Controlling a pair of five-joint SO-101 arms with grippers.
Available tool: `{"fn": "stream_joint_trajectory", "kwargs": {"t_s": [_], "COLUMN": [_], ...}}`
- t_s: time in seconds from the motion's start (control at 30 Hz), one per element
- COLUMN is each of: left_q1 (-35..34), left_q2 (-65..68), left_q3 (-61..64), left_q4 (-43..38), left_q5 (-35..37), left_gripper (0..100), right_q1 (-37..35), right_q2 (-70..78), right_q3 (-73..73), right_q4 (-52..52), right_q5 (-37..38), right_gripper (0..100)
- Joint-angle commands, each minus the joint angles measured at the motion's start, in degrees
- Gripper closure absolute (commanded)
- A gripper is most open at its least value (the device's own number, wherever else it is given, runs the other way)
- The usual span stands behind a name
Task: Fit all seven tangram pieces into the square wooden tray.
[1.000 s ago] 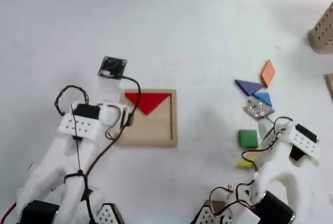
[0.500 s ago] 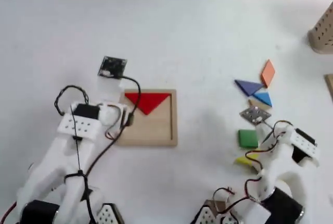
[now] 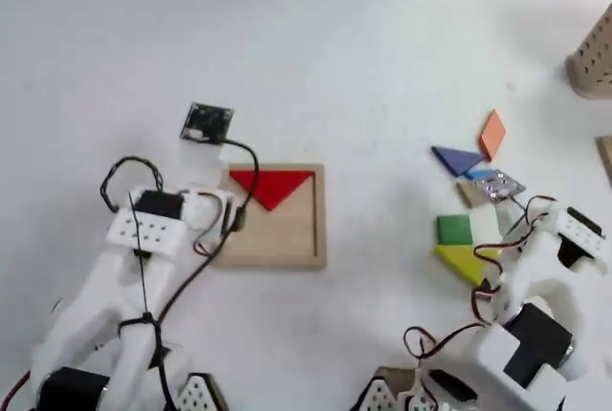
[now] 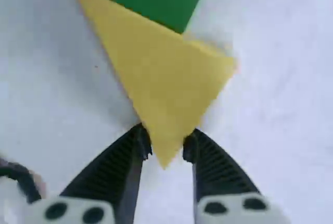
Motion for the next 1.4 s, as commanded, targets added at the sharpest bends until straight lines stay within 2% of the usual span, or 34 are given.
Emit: {"fn": "stream_joint_trajectory", "kwargs": {"t_s": [0.0,0.17,0.27,0.53,0.6,0.67,0.8,0.87,1.03,1.37], "left_q1": [-0.4,-0.4,-0.4,-0.4,-0.4,-0.4,-0.4,-0.4,-0.4,-0.31], "left_q2": [-1.8,-1.8,-1.8,-1.8,-1.89,-1.89,-1.89,-1.89,-1.89,-1.89], "left_q3": [-0.35,-0.35,-0.35,-0.26,-0.26,-0.26,-0.18,-0.18,-0.18,-0.18], "left_q4": [-0.88,-0.88,-0.88,-0.88,-0.88,-0.88,-0.88,-0.88,-0.88,-0.88], "left_q5": [0.18,0.18,0.18,0.18,0.18,0.18,0.18,0.18,0.18,0.18], "left_gripper": [79,79,79,79,79,79,79,79,79,79], "right_q1": [-0.13,-2.42,-5.41,-14.2,-14.46,-14.46,-14.55,-14.2,-13.41,-12.44], "right_q2": [-10.51,-24.4,-30.2,-35.65,-34.33,-32.13,-25.36,-21.23,-11.47,2.68], "right_q3": [-0.53,-0.35,-0.26,0.97,1.76,4.04,9.14,9.41,5.98,-3.34], "right_q4": [6.73,16.31,20.0,20.35,17.89,13.05,3.91,0.04,-4.44,-2.33], "right_q5": [0.0,-0.62,-5.19,-15.91,-21.8,-26.46,-27.6,-27.6,-27.6,-26.2], "right_gripper": [97.8,97.8,97.8,97.7,96.7,91.0,75.7,72.4,72.3,72.3]}}
